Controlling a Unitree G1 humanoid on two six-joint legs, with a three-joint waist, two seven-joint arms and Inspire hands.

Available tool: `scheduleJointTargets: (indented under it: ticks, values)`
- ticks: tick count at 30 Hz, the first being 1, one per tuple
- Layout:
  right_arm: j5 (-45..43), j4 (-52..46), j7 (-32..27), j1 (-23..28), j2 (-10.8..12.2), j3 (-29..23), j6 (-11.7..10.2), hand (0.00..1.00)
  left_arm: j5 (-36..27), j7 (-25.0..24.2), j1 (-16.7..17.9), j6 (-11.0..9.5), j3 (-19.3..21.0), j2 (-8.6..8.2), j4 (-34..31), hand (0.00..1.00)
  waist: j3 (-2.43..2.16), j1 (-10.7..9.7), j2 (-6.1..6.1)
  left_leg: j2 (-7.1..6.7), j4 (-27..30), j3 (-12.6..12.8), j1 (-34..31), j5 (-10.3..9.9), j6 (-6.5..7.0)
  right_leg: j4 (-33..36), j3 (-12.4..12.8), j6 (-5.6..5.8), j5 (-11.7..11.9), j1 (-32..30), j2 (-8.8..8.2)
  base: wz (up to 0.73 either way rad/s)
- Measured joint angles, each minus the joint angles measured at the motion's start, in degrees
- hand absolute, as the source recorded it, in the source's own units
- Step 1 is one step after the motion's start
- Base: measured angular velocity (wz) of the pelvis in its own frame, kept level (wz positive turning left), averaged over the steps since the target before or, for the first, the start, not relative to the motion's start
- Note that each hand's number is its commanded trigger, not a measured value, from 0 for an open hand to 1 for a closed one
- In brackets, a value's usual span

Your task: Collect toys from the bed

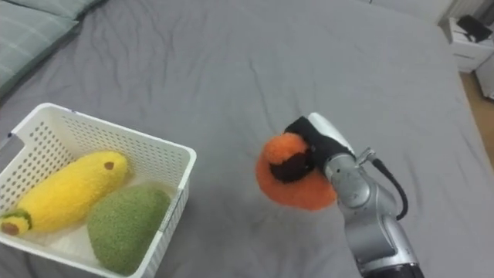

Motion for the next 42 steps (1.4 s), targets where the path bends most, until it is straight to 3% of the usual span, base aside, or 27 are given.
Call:
scheduleJointTargets:
  ticks: [7, 16, 24, 30, 35, 37, 42]
  values:
    - [1.8, -9.4, -0.6, -0.3, -0.1, -2.0, 0.0, 1.00, 0.0, 0.0, -0.4, -0.2, 0.4, 0.21, 2.6, 0.00, -0.30, -0.6, 0.29, 0.19, -0.3, 0.9, 1.1, -0.1, 0.01, 0.1, 1.4, 0.00, 0.0, 0.9, 0.18, -0.07]
    - [4.8, -16.9, 0.1, -2.2, 0.0, -0.6, 0.0, 0.98, 0.1, 0.5, 0.0, -0.7, -0.3, -0.04, 2.8, 0.00, -0.45, 1.0, 0.40, 0.27, -0.5, 0.9, 1.6, -0.1, 0.00, 0.3, 1.4, -0.01, 0.0, 1.1, 0.25, -0.01]
    - [4.9, -16.9, 4.2, -6.1, 1.1, 4.8, 2.0, 0.95, 3.8, -0.4, -0.5, -0.7, -1.3, -0.06, 2.4, 0.00, -0.40, 4.7, 0.29, 0.31, -0.7, 0.4, 1.3, -0.1, -0.01, 0.2, 0.8, 0.02, 0.0, 1.0, 0.27, 0.04]
    - [4.7, -16.9, 7.3, -10.0, 2.1, 13.1, 3.6, 0.84, 4.0, -0.9, -1.7, -1.0, -2.5, 0.74, 2.2, 0.00, -0.18, 8.2, -1.43, 0.18, -0.4, -1.6, 0.3, -0.1, -0.11, -0.1, -1.8, 0.02, 0.0, 1.0, 0.15, 0.16]
    - [5.1, -15.9, 8.5, -13.1, 3.4, 16.3, 3.7, 0.83, 5.2, -1.5, -2.1, -0.9, -2.4, 0.97, 1.7, 0.00, 0.15, 11.2, -2.24, -0.39, 0.3, -3.4, -0.4, 0.1, 0.04, -0.2, -3.6, 0.10, -0.1, 1.1, -0.38, 0.20]
    - [7.0, -13.0, 8.6, -14.2, 3.5, 17.2, 3.7, 0.84, 5.2, -1.5, -2.1, -0.7, -1.9, 1.01, 0.1, 0.00, 0.50, 12.6, -2.39, -0.52, 0.4, -3.9, -0.8, 0.1, 0.06, -0.2, -4.5, 0.14, -0.1, 1.4, -0.52, 0.13]
    - [7.1, -8.9, 8.5, -14.3, 6.1, 17.9, 4.9, 0.83, 5.9, -1.5, -3.6, 0.2, -0.4, 1.03, -0.7, 0.00, 0.55, 14.6, -2.95, -0.90, 0.5, -5.7, -1.6, 0.3, -0.02, -0.2, -5.2, 0.17, -0.1, 1.4, -0.67, 0.19]
